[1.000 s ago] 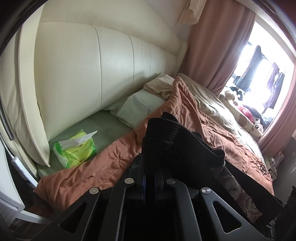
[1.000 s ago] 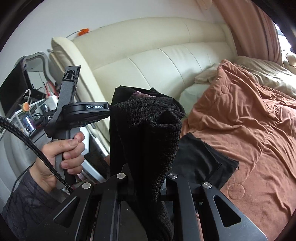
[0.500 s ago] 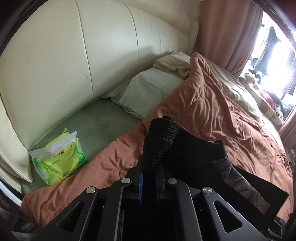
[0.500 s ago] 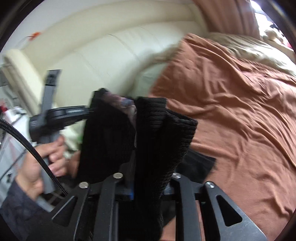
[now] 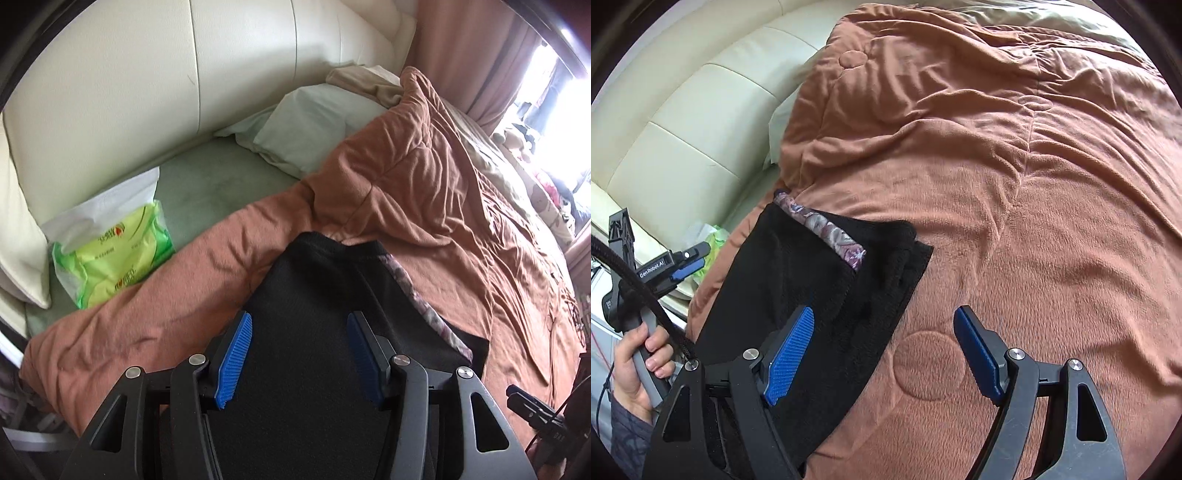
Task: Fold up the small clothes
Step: 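Lower the folded shirt onto the bedspread and open both grippers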
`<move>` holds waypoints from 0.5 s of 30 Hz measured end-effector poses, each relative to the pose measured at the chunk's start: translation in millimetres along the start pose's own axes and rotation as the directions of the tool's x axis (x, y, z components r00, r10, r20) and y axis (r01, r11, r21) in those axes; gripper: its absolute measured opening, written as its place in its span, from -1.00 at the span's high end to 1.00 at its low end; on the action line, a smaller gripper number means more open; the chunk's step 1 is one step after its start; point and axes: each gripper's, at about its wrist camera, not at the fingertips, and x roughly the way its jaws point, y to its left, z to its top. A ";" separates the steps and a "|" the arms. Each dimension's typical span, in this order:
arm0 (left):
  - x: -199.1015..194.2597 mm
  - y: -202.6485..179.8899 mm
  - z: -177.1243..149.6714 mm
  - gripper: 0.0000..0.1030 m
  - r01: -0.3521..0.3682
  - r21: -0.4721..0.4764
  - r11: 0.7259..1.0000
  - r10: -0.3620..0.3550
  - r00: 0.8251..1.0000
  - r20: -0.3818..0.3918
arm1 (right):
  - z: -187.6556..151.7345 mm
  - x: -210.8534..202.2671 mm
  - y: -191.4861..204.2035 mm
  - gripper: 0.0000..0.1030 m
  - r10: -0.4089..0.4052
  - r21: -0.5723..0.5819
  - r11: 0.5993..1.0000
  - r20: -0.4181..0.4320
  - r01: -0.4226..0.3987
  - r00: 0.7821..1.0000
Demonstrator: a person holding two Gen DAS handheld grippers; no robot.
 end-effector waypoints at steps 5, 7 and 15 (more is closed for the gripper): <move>-26.9 -13.5 -17.1 -0.09 0.023 0.025 0.999 -0.023 1.000 0.006 | -2.8 -28.8 17.0 -0.50 0.004 -0.050 0.999 0.005 -0.003 1.000; -41.9 -18.9 -26.1 -0.14 0.034 0.023 0.999 -0.034 0.999 0.010 | -3.8 -47.0 25.3 -0.50 0.007 -0.071 0.997 0.016 -0.006 1.000; -116.5 -45.7 -72.4 -0.75 0.023 0.014 1.000 -0.024 0.996 0.084 | -33.1 -140.0 30.8 -0.64 -0.002 -0.131 0.991 0.065 0.010 0.998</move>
